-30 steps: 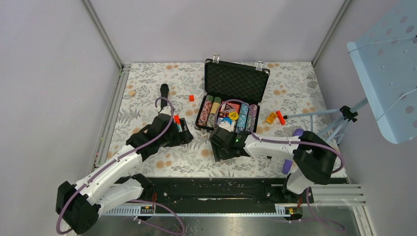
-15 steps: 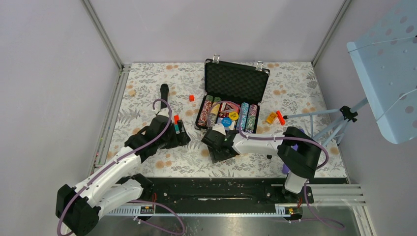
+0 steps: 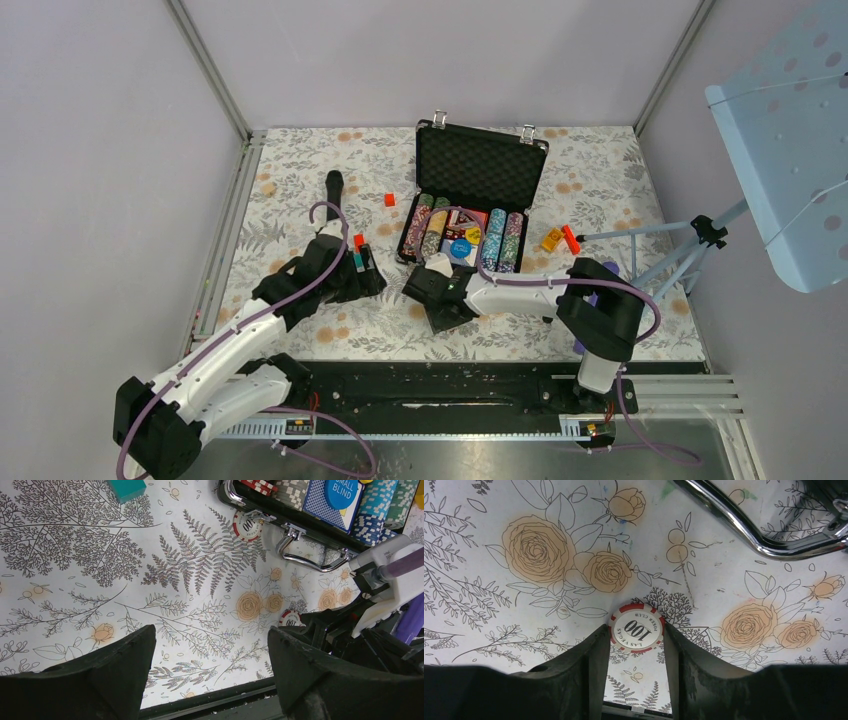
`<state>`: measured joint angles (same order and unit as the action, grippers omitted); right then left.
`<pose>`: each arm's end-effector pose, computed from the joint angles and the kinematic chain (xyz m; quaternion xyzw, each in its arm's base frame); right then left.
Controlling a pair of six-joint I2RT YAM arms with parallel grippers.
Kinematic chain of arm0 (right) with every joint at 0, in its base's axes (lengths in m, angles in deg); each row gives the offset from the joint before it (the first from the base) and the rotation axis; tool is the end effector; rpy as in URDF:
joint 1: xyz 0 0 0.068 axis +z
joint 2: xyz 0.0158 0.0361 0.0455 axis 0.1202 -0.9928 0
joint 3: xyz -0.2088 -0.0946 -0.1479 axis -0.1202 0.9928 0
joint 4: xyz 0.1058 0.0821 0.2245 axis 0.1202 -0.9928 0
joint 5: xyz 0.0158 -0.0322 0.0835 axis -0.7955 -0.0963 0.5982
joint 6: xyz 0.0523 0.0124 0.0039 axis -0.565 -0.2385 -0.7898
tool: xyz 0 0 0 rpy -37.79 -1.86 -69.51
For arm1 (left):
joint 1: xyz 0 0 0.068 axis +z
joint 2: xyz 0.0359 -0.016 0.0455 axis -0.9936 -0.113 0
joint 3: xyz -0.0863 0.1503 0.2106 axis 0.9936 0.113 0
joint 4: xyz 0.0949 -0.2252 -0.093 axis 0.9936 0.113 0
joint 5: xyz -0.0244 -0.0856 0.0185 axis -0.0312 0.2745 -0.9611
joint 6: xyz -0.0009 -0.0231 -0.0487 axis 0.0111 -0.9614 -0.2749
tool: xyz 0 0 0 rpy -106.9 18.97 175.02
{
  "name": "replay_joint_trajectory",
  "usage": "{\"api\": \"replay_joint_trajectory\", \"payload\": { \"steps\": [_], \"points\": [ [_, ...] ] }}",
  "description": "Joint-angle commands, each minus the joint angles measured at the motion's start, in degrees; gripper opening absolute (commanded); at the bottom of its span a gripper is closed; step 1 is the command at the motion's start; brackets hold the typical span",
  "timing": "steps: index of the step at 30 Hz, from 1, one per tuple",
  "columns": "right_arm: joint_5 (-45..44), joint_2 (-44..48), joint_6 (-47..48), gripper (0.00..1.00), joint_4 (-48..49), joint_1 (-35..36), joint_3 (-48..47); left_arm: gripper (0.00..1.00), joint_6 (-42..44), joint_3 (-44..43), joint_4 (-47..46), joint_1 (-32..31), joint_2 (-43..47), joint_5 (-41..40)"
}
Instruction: Pack up texas hold em set
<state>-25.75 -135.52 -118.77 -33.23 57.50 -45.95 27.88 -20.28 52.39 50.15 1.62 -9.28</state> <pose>0.1538 0.2984 0.1577 -0.1944 0.9552 0.0520 0.2169 0.1537 -0.0985 0.2412 -0.0717 0.9257 -0.1993 0.3134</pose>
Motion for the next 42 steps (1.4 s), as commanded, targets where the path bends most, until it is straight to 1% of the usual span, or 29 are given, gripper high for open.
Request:
{"api": "replay_joint_trajectory", "payload": {
  "steps": [1, 3, 7, 11, 19, 25, 35, 39, 40, 42],
  "points": [
    [-2.8, -2.3, -0.4, 0.46, -3.7, 0.5, 0.3, 0.82, 0.6, 0.0, -1.5, 0.3, 0.8, 0.2],
    [-3.3, -1.3, -0.5, 0.42, -3.0, 0.5, 0.9, 0.82, 0.5, -0.1, -1.5, 0.5, 0.8, 0.4],
    [-2.7, 1.6, -0.4, 0.40, 0.8, 0.5, 3.1, 0.82, 0.4, -0.1, -1.5, 0.4, 0.9, 0.7],
    [-1.6, 3.5, 0.1, 0.40, 3.1, 0.5, 3.7, 0.82, 0.3, -0.5, -1.5, 0.5, 0.8, 0.9],
    [-0.7, 5.0, 0.9, 0.41, 3.8, 0.5, 2.8, 0.82, 0.1, -1.0, -1.5, 0.4, 0.6, 1.8],
    [-0.2, 7.8, 1.8, 0.41, 5.0, 0.5, 3.2, 0.82, -0.3, -1.2, -2.4, 0.5, 0.9, 3.4],
    [-0.6, 13.1, 3.7, 0.42, 7.0, 0.5, 5.3, 0.82, -2.8, 0.0, -6.3, 0.5, 1.0, 9.9],
    [-3.1, 14.2, 3.1, 0.45, 4.8, -0.6, 5.7, 0.82, -3.4, 0.1, -6.7, 0.5, 1.3, 10.3],
    [-3.7, 14.6, 2.6, 0.47, 3.6, -1.5, 6.2, 0.82, -3.3, 0.2, -6.8, 0.6, 1.3, 10.4],
    [-4.6, 16.3, 1.0, 0.54, 2.8, -3.8, 8.4, 0.82, -3.1, 0.4, -6.8, 0.5, 1.2, 10.8]
  ]
}}
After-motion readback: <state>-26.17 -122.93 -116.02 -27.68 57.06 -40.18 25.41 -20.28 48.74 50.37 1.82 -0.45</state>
